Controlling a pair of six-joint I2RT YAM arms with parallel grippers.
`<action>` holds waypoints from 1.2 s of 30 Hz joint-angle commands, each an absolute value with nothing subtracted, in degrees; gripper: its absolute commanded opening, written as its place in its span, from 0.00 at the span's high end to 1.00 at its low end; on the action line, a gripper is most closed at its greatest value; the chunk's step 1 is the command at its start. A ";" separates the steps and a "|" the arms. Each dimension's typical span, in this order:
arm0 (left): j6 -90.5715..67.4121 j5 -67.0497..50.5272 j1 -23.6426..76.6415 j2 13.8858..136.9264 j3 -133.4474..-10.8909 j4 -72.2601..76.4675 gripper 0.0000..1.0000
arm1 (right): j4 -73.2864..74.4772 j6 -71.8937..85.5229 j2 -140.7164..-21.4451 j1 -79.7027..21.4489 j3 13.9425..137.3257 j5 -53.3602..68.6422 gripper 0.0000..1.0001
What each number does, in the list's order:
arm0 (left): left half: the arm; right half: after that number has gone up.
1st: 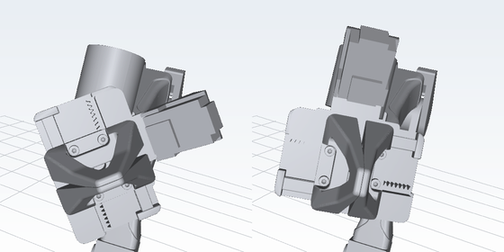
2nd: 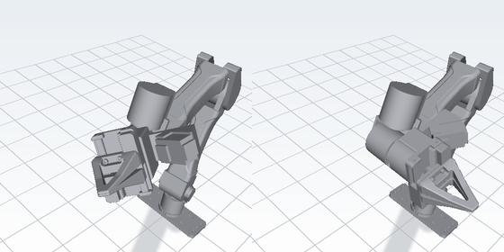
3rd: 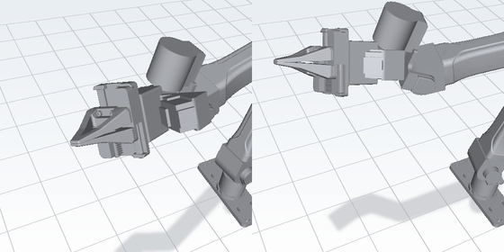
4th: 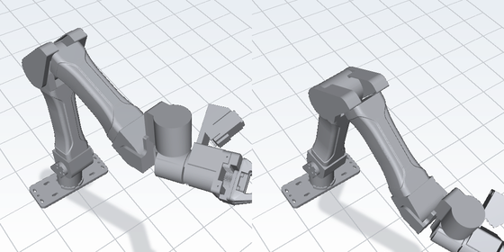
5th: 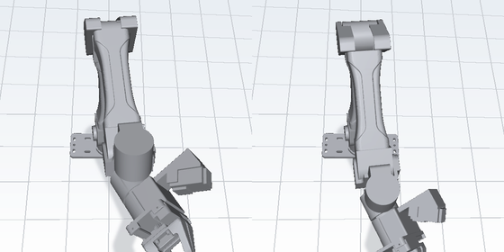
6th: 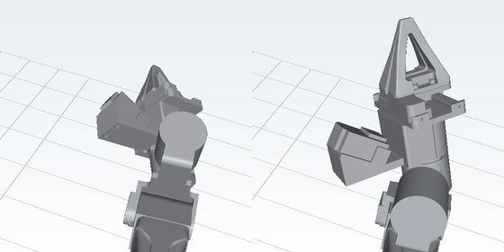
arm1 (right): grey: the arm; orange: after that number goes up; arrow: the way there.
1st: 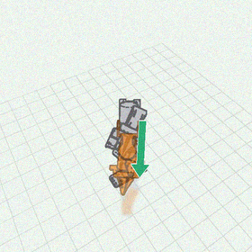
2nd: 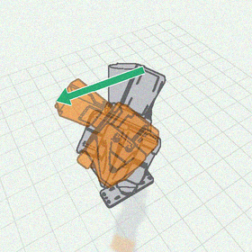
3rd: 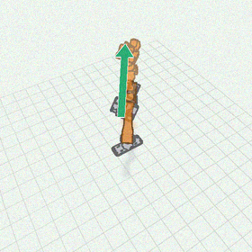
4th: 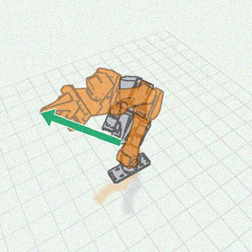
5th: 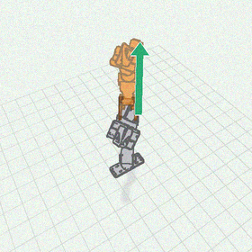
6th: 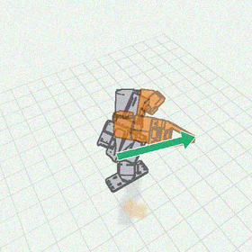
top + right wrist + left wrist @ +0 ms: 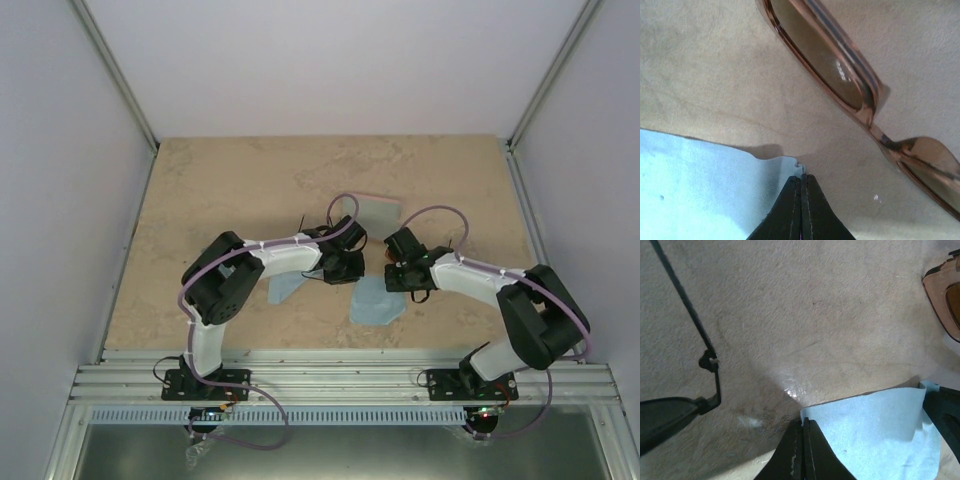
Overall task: Organize the sunglasses
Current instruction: Adjust the glasses cleaning cloth at the center of the board.
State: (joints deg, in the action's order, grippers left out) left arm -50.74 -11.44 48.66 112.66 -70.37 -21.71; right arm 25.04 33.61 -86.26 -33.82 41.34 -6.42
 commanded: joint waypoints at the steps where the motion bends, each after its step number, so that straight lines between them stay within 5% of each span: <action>1: -50.04 -9.30 49.13 112.14 -69.73 -22.93 1.00 | 27.64 32.77 -83.34 -33.49 40.31 -5.16 1.00; 29: -55.25 -21.83 50.16 73.48 -48.14 -23.87 1.00 | 46.53 30.24 -53.95 -33.66 41.41 29.15 0.99; 36: -53.64 -16.08 50.11 79.76 -50.07 -22.82 1.00 | 38.63 31.32 -61.26 -33.66 38.79 17.70 1.00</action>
State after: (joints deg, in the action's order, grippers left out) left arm -53.87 -19.35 49.93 75.22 -48.73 -23.44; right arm 43.22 30.39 -57.14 -33.82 40.45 23.59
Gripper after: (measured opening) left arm 0.012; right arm 0.014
